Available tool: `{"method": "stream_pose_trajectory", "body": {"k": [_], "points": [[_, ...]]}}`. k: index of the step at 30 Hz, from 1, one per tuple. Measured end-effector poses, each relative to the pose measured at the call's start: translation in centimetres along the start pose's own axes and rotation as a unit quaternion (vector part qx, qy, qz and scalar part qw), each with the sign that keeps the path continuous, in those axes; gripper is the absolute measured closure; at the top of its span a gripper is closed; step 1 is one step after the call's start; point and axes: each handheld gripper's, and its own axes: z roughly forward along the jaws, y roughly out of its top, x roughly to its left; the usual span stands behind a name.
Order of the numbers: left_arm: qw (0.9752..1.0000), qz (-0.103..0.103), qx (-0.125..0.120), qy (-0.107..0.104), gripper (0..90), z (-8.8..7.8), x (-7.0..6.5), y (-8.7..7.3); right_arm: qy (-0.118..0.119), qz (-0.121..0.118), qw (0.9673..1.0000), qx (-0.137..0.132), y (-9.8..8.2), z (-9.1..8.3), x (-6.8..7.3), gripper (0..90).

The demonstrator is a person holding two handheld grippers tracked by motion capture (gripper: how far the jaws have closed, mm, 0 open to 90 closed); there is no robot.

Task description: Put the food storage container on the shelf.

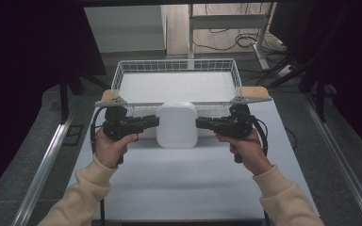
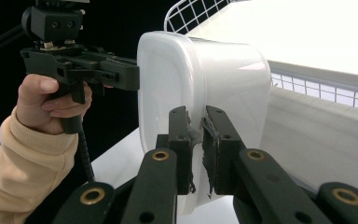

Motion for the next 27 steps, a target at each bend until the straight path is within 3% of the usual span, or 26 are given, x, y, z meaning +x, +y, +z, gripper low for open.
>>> {"method": "stream_pose_trajectory", "body": {"k": [17, 27], "points": [[0.9998, 0.016, -0.011, -0.005, 78.9, -0.1, 0.4, 3.9, 0.0, -0.013, 0.9999, -0.009, 3.6, -0.4, -0.4, 81.4], [0.9998, 0.016, -0.012, -0.004, 78.9, 0.4, 1.3, 5.6, -0.007, -0.015, 0.9998, -0.01, 5.4, -0.1, -1.4, 81.3]]}}
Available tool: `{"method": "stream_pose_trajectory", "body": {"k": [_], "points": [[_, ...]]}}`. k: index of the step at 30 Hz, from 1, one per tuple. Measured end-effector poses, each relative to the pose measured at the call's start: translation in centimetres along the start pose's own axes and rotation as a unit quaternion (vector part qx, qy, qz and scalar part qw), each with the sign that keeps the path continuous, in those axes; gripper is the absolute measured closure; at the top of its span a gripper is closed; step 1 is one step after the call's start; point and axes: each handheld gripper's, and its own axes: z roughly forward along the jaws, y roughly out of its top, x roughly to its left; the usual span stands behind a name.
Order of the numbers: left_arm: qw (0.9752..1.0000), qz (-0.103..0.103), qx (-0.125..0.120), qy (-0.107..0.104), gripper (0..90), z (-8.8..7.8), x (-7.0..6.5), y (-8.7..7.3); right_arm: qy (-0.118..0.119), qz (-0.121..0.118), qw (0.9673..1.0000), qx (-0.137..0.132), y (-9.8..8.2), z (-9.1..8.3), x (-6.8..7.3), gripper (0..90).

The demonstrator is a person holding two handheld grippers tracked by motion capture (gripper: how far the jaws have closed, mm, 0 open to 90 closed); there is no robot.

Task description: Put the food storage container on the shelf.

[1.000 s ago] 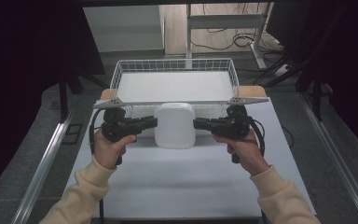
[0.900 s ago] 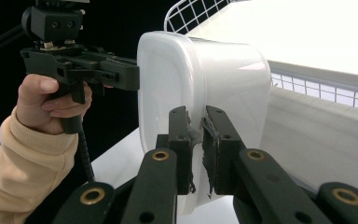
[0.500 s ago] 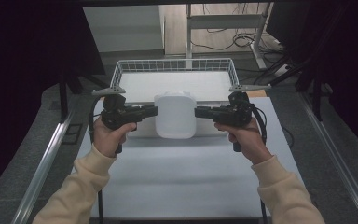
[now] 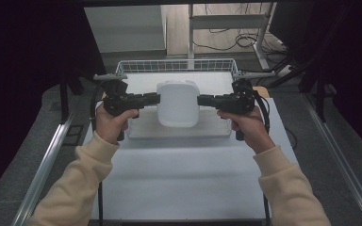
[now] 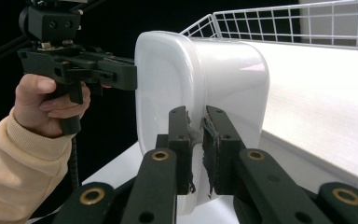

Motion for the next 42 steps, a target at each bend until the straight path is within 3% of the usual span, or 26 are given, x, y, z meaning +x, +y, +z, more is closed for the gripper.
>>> {"method": "stream_pose_trajectory", "body": {"k": [15, 27, 42], "points": [[1.0, -0.003, 0.001, 0.002, 79.0, 0.5, 1.3, 2.6, -0.01, 0.0, 1.0, 0.002, 2.5, 0.7, -1.2, 81.1], [0.9999, -0.011, 0.007, -0.005, 79.2, 1.2, 2.9, 5.1, -0.013, 0.014, 0.9998, 0.004, 4.9, 1.3, -2.6, 80.9], [0.9979, -0.059, 0.023, -0.015, 79.4, 3.0, 5.5, 5.7, -0.016, 0.058, 0.998, 0.023, 5.7, 2.9, -5.3, 80.3]]}}
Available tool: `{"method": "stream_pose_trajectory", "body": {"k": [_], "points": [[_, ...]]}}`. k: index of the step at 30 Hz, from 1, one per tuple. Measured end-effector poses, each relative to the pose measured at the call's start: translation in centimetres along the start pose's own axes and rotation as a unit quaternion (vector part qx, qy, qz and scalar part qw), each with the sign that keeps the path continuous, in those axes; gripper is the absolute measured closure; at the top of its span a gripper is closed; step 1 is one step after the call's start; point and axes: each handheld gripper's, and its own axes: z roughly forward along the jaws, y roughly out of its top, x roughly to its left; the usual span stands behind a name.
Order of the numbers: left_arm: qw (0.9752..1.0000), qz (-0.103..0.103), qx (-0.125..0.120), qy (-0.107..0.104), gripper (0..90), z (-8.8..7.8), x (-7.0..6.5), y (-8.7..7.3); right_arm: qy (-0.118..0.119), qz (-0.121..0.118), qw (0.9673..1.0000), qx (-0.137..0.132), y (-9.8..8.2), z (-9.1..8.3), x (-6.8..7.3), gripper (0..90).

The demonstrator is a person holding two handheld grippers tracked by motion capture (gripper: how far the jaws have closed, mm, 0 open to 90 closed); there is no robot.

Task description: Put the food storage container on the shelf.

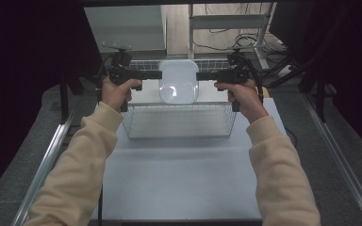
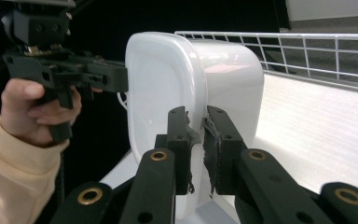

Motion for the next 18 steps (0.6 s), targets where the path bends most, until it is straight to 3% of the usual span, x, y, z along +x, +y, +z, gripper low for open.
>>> {"method": "stream_pose_trajectory", "body": {"k": [5, 6, 9, 11, 12, 13, 16, 18], "points": [[0.9995, -0.03, 0.009, -0.009, 79.5, 0.4, 1.0, 0.8, 0.009, 0.024, 0.9997, 0.004, 0.7, 0.4, -0.9, 80.1], [0.999, -0.041, 0.012, -0.013, 79.5, 0.6, 1.3, 1.1, 0.012, 0.043, 0.9989, 0.012, 1.2, 0.7, -1.4, 79.8], [0.9975, -0.064, 0.02, -0.024, 79.6, 0.9, 2.2, 1.7, 0.013, 0.063, 0.9978, 0.02, 1.7, 0.9, -2.0, 79.3], [0.9947, -0.094, 0.025, -0.033, 79.7, 1.4, 3.1, 2.2, 0.011, 0.09, 0.9956, 0.027, 2.1, 1.2, -2.5, 78.6], [0.992, -0.117, 0.027, -0.04, 79.6, 1.7, 3.8, 2.5, 0.009, 0.111, 0.9933, 0.033, 2.4, 1.6, -3.1, 77.6], [0.992, -0.117, 0.027, -0.04, 79.6, 1.7, 3.8, 2.5, 0.009, 0.111, 0.9933, 0.033, 2.4, 1.6, -3.1, 77.6], [0.9871, -0.149, 0.03, -0.05, 79.5, 2.4, 5.1, 3.0, 0.008, 0.132, 0.9905, 0.038, 2.8, 2.1, -3.8, 76.3], [0.9838, -0.167, 0.031, -0.057, 79.1, 2.8, 6.0, 3.1, 0.012, 0.157, 0.9867, 0.042, 3.0, 2.5, -4.5, 75.1]]}}
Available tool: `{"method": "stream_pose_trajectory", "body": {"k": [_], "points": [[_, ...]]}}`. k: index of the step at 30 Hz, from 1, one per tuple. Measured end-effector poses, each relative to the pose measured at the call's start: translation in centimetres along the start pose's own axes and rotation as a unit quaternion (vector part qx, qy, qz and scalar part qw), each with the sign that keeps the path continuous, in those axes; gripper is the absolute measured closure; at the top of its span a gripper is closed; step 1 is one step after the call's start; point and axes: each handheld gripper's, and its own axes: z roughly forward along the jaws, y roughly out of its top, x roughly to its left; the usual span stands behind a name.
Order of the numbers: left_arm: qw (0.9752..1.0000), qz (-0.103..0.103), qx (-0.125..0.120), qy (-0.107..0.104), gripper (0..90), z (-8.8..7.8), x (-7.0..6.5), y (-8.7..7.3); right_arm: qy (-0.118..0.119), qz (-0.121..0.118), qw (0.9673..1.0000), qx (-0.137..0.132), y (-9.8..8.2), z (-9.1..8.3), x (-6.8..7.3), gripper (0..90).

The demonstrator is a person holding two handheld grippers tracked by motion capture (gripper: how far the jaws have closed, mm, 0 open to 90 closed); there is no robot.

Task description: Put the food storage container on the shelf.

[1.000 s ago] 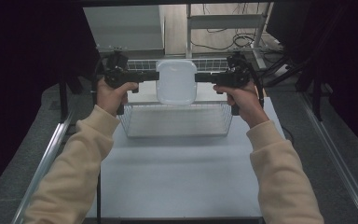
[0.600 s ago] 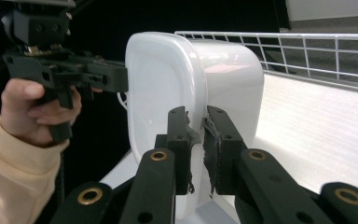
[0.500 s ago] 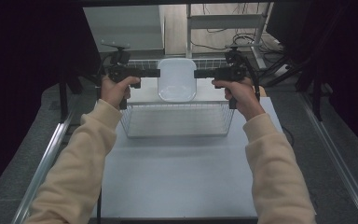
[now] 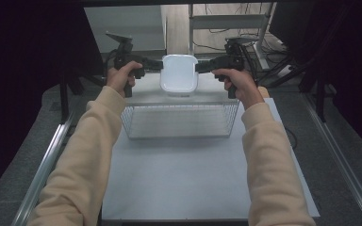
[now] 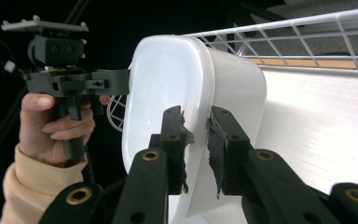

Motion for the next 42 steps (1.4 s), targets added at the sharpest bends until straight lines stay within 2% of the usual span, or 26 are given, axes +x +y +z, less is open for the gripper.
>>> {"method": "stream_pose_trajectory", "body": {"k": [5, 10, 12, 17, 19, 20, 21, 22, 24, 27, 29, 31, 32, 33, 36, 40, 42], "points": [[0.9993, -0.035, 0.0, -0.015, 78.6, 0.5, 1.7, 0.5, 0.009, 0.038, 0.9992, 0.002, 0.4, 0.8, -1.3, 72.4], [0.9989, -0.045, 0.002, -0.013, 79.2, 0.9, 2.5, 0.4, 0.008, 0.067, 0.9977, 0.005, 0.5, 1.5, -2.2, 69.3], [0.9985, -0.051, -0.001, -0.019, 79.4, 0.9, 2.8, 0.3, 0.008, 0.078, 0.9969, 0.003, 0.5, 1.7, -2.5, 69.0], [0.9986, -0.051, -0.004, -0.014, 79.1, 0.8, 2.7, 0.2, 0.001, 0.083, 0.9966, -0.007, 0.4, 1.7, -2.4, 69.4], [0.9988, -0.044, -0.01, -0.017, 75.9, 0.8, 2.5, 0.1, -0.005, 0.081, 0.9966, -0.011, 0.3, 1.7, -2.2, 68.0], [0.9989, -0.036, -0.027, -0.013, 66.4, 0.7, 2.1, 0.0, -0.012, 0.08, 0.9966, -0.015, 0.3, 1.8, -1.9, 51.7], [0.9989, -0.036, -0.027, -0.013, 61.9, 0.7, 2.1, 0.0, -0.012, 0.08, 0.9966, -0.015, 0.3, 1.8, -1.9, 51.7], [0.999, -0.024, -0.037, -0.002, 61.9, 0.5, 1.7, 0.0, -0.016, 0.079, 0.9966, -0.017, 0.2, 1.8, -1.7, 46.4], [0.9986, -0.003, -0.049, 0.021, 52.7, 0.3, 1.0, -0.2, -0.042, 0.059, 0.997, -0.027, 0.1, 1.7, -1.0, 38.5], [0.9975, 0.025, -0.057, 0.035, 43.7, -0.1, 0.2, -0.5, -0.062, 0.025, 0.9966, -0.047, -0.1, 1.1, 0.1, 33.2], [0.9951, 0.049, -0.067, 0.053, 40.9, -0.4, -0.7, -1.0, -0.063, -0.002, 0.9965, -0.056, -0.4, 0.7, 1.0, 30.8], [0.9943, 0.061, -0.065, 0.058, 37.6, -0.5, -1.3, -1.3, -0.064, -0.023, 0.996, -0.058, -0.7, 0.3, 1.7, 29.4], [0.9929, 0.075, -0.064, 0.065, 34.5, -0.7, -1.8, -1.7, -0.063, -0.041, 0.9954, -0.059, -1.0, 0.0, 2.2, 28.5], [0.9929, 0.075, -0.064, 0.065, 33.3, -0.7, -1.8, -1.7, -0.063, -0.041, 0.9954, -0.059, -1.0, 0.0, 2.2, 28.5], [0.9891, 0.103, -0.062, 0.085, 30.5, -1.5, -2.6, -2.9, -0.062, -0.076, 0.9936, -0.056, -1.9, -0.6, 2.9, 28.5], [0.9871, 0.113, -0.06, 0.096, 26.2, -2.5, -3.0, -4.6, -0.071, -0.114, 0.9894, -0.055, -4.0, -1.9, 3.1, 28.0], [0.986, 0.118, -0.061, 0.1, 25.7, -3.1, -3.2, -5.6, -0.071, -0.118, 0.9888, -0.057, -4.4, -2.1, 3.1, 28.0]]}}
